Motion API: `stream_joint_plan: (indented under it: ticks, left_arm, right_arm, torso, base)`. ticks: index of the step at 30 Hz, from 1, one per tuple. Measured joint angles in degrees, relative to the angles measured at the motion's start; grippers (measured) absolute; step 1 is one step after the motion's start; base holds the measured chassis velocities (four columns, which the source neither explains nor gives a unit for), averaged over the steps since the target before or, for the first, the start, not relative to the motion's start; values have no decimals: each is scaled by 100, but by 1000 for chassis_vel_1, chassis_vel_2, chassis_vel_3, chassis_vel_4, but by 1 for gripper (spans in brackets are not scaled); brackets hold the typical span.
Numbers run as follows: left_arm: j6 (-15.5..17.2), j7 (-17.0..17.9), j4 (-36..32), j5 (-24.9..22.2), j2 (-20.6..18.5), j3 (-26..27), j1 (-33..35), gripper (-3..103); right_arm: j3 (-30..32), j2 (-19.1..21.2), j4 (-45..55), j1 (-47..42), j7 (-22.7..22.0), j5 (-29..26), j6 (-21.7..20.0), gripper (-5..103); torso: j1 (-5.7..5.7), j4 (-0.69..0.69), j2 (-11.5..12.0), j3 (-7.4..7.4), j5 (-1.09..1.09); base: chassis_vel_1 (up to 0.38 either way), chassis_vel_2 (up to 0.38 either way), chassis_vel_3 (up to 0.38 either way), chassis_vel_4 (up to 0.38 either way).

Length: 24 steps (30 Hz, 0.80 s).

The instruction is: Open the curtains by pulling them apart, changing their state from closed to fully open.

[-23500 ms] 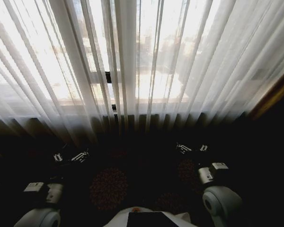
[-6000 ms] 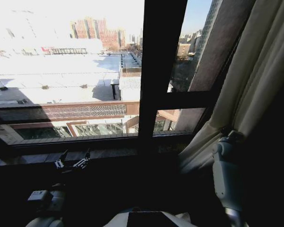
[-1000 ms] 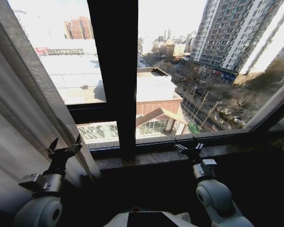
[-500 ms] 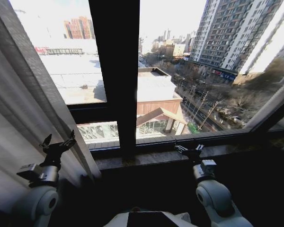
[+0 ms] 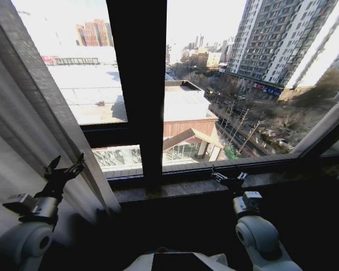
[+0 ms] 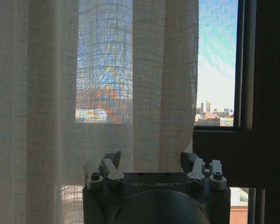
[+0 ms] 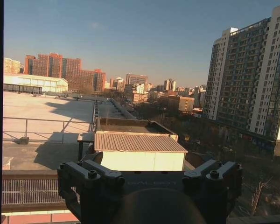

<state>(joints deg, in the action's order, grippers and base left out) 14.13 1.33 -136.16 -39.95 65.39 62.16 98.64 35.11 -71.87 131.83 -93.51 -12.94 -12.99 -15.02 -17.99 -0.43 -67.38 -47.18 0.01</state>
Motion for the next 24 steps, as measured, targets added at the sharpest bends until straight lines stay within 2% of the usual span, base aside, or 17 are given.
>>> stream_joint_plan:
  ticks: [1,3,7,9,12,14,15,16,19,24]
  left_arm:
    - [-2,-51,20,-57,-29,41,2,66]
    - [-3,-89,31,-102,-47,65,2,66]
    - [-3,-329,101,-229,-118,176,10,45]
    - [-1,-352,112,-236,-126,176,6,45]
    - [35,-361,152,-240,-135,103,-82,29]
    - [43,-361,155,-240,-135,79,-104,29]
    - [74,-357,156,-233,-134,-4,-173,18]
    - [99,-344,148,-226,-132,-54,-211,18]
    - [160,-196,79,-172,-116,-249,-328,2]
    - [220,-55,-65,3,21,-445,-378,0]
  right_arm:
    - [-5,-3,4,5,-1,0,0,100]
    - [-6,-4,5,12,-1,1,0,100]
    - [-8,4,9,45,-2,0,0,100]
    - [-8,8,10,51,-3,0,0,100]
    - [-7,23,27,54,-5,-3,3,100]
    - [-7,28,30,55,-4,-4,3,100]
    - [-2,51,43,59,-5,-9,4,100]
    - [4,66,46,68,-5,-13,5,100]
    - [20,98,47,94,-7,-24,5,100]
    - [5,131,78,104,-8,-31,5,100]
  torso:
    - [0,0,0,0,0]
    - [0,0,0,0,0]
    - [0,0,0,0,0]
    - [0,0,0,0,0]
    - [0,0,0,0,0]
    - [0,0,0,0,0]
    - [0,-1,0,0,0]
    - [0,0,0,0,0]
    - [0,-1,0,0,0]
    - [0,-1,0,0,1]
  base:
    - [0,0,0,0]
    - [0,0,0,0]
    - [0,0,0,0]
    - [0,0,0,0]
    - [0,0,0,0]
    - [0,0,0,0]
    - [0,0,0,0]
    - [0,0,0,0]
    - [0,0,0,0]
    - [0,0,0,0]
